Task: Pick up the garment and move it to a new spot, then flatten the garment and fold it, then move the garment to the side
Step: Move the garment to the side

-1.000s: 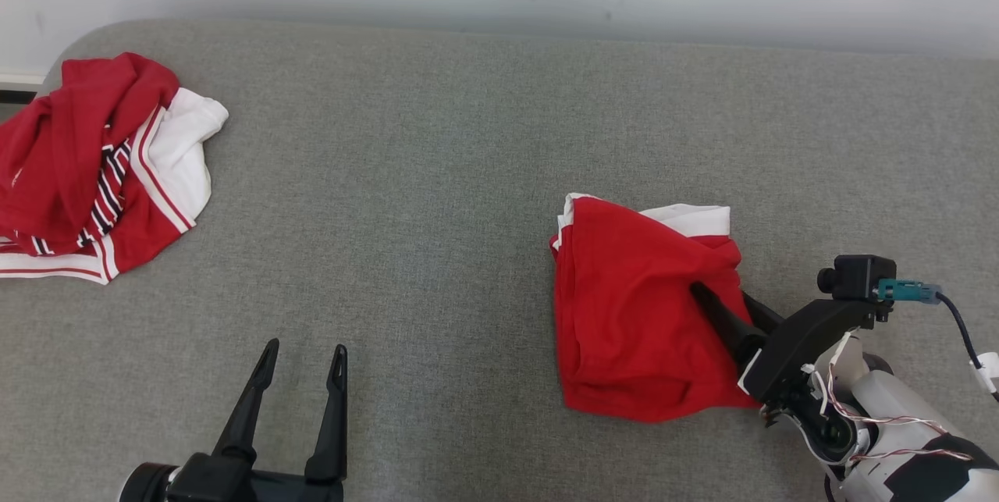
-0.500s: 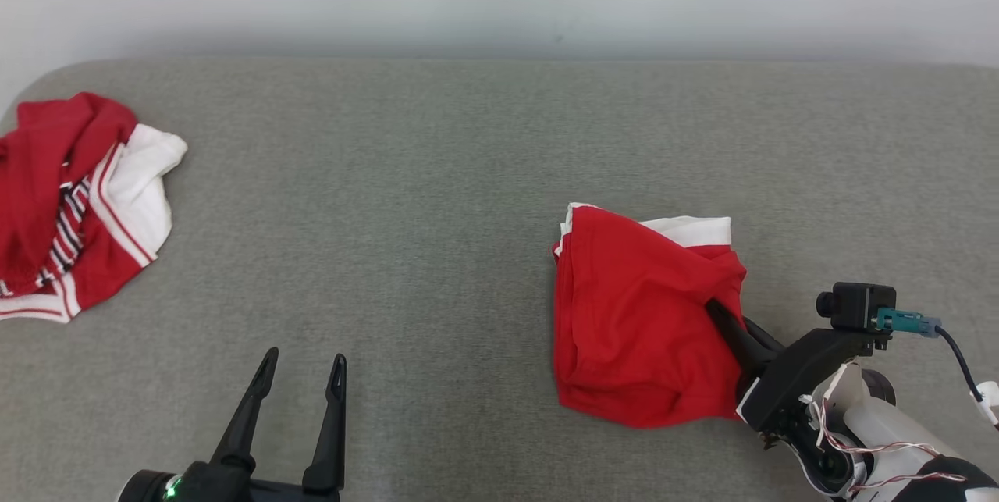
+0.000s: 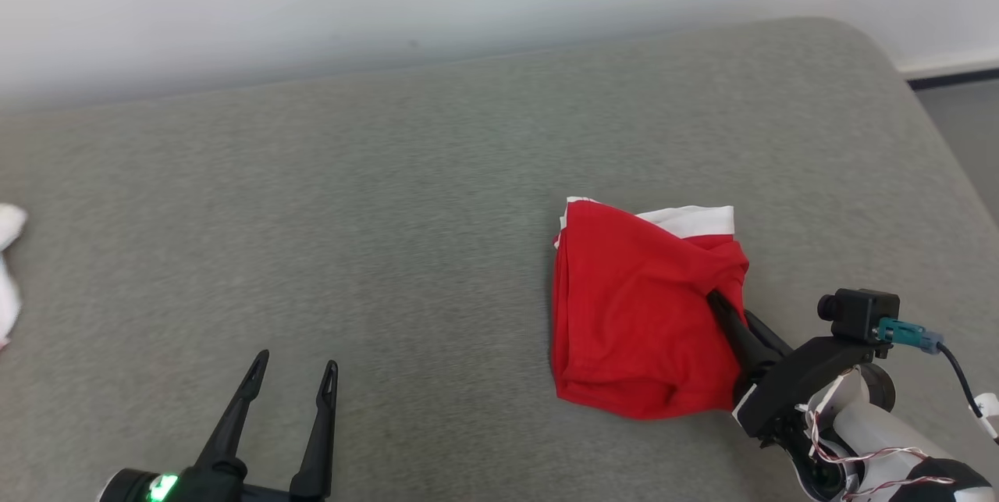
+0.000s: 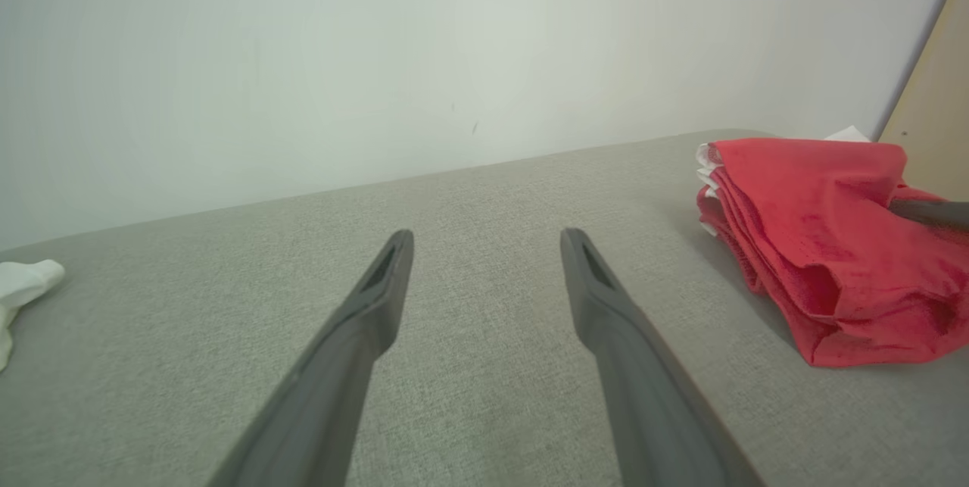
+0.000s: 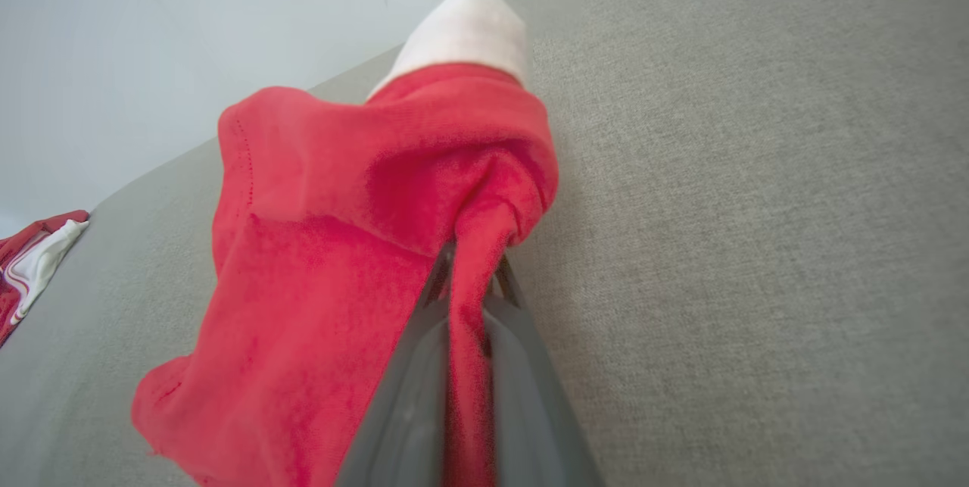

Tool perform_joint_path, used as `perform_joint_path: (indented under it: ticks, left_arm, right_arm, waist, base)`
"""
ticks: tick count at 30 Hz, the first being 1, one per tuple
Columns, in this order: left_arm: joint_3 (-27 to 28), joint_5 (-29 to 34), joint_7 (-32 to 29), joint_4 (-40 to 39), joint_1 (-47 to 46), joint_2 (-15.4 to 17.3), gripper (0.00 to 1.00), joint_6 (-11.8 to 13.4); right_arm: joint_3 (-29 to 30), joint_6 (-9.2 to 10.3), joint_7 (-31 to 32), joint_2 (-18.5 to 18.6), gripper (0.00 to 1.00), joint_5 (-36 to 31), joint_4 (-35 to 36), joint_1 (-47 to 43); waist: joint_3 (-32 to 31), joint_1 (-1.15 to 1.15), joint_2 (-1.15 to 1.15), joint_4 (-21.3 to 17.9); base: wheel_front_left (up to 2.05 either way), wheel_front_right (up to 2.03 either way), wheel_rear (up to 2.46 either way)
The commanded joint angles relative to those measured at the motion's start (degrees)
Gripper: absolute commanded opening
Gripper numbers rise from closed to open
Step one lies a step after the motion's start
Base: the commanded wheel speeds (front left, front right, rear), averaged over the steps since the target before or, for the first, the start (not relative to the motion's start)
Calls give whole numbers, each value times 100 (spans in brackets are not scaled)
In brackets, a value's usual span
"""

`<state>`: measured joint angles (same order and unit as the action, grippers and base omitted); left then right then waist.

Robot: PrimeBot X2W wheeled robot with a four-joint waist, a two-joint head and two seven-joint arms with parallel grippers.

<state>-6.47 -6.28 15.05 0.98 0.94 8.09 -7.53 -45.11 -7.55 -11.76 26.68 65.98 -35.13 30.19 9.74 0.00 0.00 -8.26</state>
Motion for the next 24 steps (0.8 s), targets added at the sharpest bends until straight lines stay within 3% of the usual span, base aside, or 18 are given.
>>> perform_joint_path:
  ticks: [1,11,24]
  left_arm:
    - [6,47,19,-37,22,61,100,9]
    - [-133,71,18,-155,-64,279,100,9]
    - [-426,-156,18,-818,-837,847,100,9]
  right_arm:
    - [-53,14,-75,-10,0,59,2,18]
    - [-213,14,-257,22,0,126,5,104]
    - [92,14,-348,276,0,-985,-521,1454]
  waist:
    - [94,0,0,-632]
    - [331,0,0,-1320]
    - [1513,0,0,-1070]
  base:
    - [0,0,0]
    - [0,0,0]
    - [0,0,0]
